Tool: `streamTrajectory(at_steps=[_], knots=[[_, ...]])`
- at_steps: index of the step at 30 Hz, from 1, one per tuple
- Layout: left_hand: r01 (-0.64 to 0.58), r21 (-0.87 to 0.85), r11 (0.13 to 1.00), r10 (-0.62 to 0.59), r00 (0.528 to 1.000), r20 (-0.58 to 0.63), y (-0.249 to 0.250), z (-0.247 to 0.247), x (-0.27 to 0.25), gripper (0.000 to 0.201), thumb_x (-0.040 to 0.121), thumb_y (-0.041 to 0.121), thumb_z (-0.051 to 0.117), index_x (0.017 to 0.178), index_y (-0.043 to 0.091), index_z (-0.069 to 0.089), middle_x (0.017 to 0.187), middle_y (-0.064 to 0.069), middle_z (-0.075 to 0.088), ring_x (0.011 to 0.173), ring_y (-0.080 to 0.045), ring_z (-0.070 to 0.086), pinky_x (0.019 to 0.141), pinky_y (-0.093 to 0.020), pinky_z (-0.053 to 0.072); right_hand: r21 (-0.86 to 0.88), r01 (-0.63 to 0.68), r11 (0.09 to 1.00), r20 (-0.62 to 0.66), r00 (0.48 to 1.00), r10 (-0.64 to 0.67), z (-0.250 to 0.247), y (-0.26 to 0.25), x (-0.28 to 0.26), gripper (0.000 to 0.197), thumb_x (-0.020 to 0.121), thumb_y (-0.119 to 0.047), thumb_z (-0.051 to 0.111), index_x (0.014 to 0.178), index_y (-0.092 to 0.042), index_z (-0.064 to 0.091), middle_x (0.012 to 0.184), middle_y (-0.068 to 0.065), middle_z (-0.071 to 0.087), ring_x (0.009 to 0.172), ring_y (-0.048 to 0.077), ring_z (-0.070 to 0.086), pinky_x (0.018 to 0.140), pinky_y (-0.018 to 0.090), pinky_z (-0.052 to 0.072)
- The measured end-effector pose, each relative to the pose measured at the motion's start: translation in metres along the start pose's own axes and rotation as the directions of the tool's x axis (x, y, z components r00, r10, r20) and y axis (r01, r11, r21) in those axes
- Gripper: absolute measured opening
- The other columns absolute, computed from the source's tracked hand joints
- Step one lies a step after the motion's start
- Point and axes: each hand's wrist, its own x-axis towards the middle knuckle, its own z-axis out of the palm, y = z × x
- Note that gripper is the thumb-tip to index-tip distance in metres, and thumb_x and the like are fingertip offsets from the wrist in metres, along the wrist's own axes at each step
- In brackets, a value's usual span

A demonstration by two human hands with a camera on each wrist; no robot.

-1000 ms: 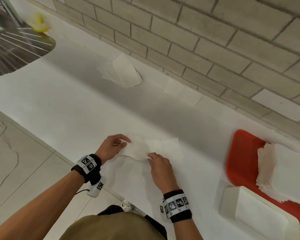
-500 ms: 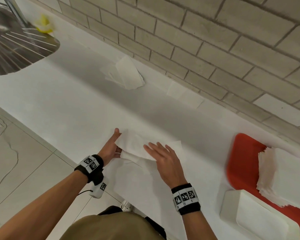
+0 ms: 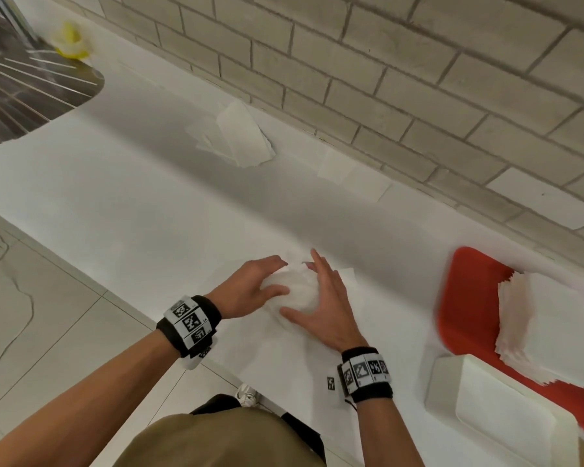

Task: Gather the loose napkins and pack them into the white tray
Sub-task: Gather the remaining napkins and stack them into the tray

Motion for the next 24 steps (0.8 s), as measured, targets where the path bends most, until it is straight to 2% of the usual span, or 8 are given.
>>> streamTrajectory(at_steps=[1,3,5,7,11,15,20,24], knots=[[-0.045,-0.016,0.999,0.044,0.998,-0.036,0.009,-0.003,0.000,0.007,0.105,0.024,0.068,0.112,0.025,0.065,0.104,0.015,0.059,0.094,-0.002,0.060,0.084,-0.021,0.046,0.003,-0.009,1.000,-0.016,1.000,0.009,-0.004,0.002,0.002,0.107,0.075,-0.053,0.090,0.162,-0.049,0.028,0.147,-0.026,0.046,0.148,0.004,0.034,0.125,0.032,0.027],[-0.045,-0.069,0.997,0.034,0.987,-0.155,0.021,-0.008,0.000,0.016,0.108,0.018,0.062,0.101,0.033,0.061,0.102,0.009,0.056,0.091,-0.007,0.060,0.081,-0.017,0.043,0.032,0.002,0.999,-0.062,0.998,0.000,-0.014,0.009,0.003,0.066,0.078,-0.043,0.091,0.135,-0.046,0.058,0.123,-0.026,0.063,0.121,0.000,0.057,0.107,0.029,0.046],[0.029,-0.140,0.990,-0.068,0.958,-0.280,0.023,-0.010,-0.007,0.019,0.108,0.019,0.061,0.096,0.033,0.056,0.097,0.004,0.057,0.087,-0.007,0.059,0.079,-0.016,0.043,0.093,0.056,0.994,-0.124,0.991,-0.045,-0.021,0.016,-0.003,0.030,0.086,-0.029,0.090,0.110,-0.036,0.072,0.105,-0.023,0.072,0.103,0.000,0.067,0.091,0.027,0.051],[0.124,-0.249,0.960,-0.207,0.918,-0.337,0.017,-0.008,-0.016,0.011,0.106,0.025,0.065,0.098,0.029,0.060,0.093,0.004,0.065,0.085,-0.005,0.064,0.078,-0.019,0.048,0.081,0.124,0.989,-0.240,0.965,-0.101,-0.026,0.020,-0.011,0.012,0.094,-0.022,0.084,0.102,-0.027,0.076,0.099,-0.018,0.074,0.098,0.007,0.069,0.085,0.028,0.051],[0.201,-0.318,0.926,-0.315,0.877,-0.363,-0.004,0.007,-0.027,0.008,0.101,0.028,0.074,0.103,0.026,0.067,0.092,0.005,0.071,0.082,-0.016,0.066,0.074,-0.029,0.053,-0.060,0.170,0.984,-0.415,0.892,-0.179,-0.023,0.021,-0.021,0.015,0.102,-0.019,0.074,0.115,-0.028,0.071,0.109,-0.018,0.073,0.097,0.006,0.068,0.087,0.029,0.054],[0.254,-0.183,0.950,-0.301,0.899,-0.319,-0.023,0.027,-0.026,0.025,0.097,0.024,0.078,0.115,0.033,0.063,0.106,0.015,0.073,0.097,-0.005,0.066,0.080,-0.024,0.050,-0.168,0.037,0.985,-0.263,0.962,-0.081,-0.006,0.032,-0.016,0.057,0.098,-0.022,0.072,0.144,-0.045,0.048,0.133,-0.019,0.067,0.113,0.013,0.067,0.092,0.033,0.054],[0.241,-0.087,0.966,-0.257,0.903,-0.345,-0.017,0.034,-0.018,0.018,0.103,0.014,0.068,0.106,0.032,0.066,0.098,0.015,0.072,0.089,-0.001,0.064,0.075,-0.016,0.044,-0.330,0.052,0.942,-0.319,0.933,-0.164,0.004,0.033,-0.016,0.035,0.103,-0.012,0.063,0.129,-0.037,0.058,0.119,-0.007,0.069,0.090,0.028,0.070,0.076,0.041,0.059],[0.086,-0.006,0.996,-0.081,0.903,-0.421,-0.003,0.027,-0.022,0.013,0.103,0.013,0.070,0.115,0.019,0.069,0.109,0.015,0.070,0.097,-0.002,0.065,0.082,-0.009,0.045,-0.394,0.120,0.911,-0.438,0.847,-0.301,-0.003,0.019,-0.028,0.039,0.099,-0.020,0.074,0.136,-0.027,0.065,0.130,-0.008,0.067,0.108,0.015,0.063,0.092,0.031,0.053]])
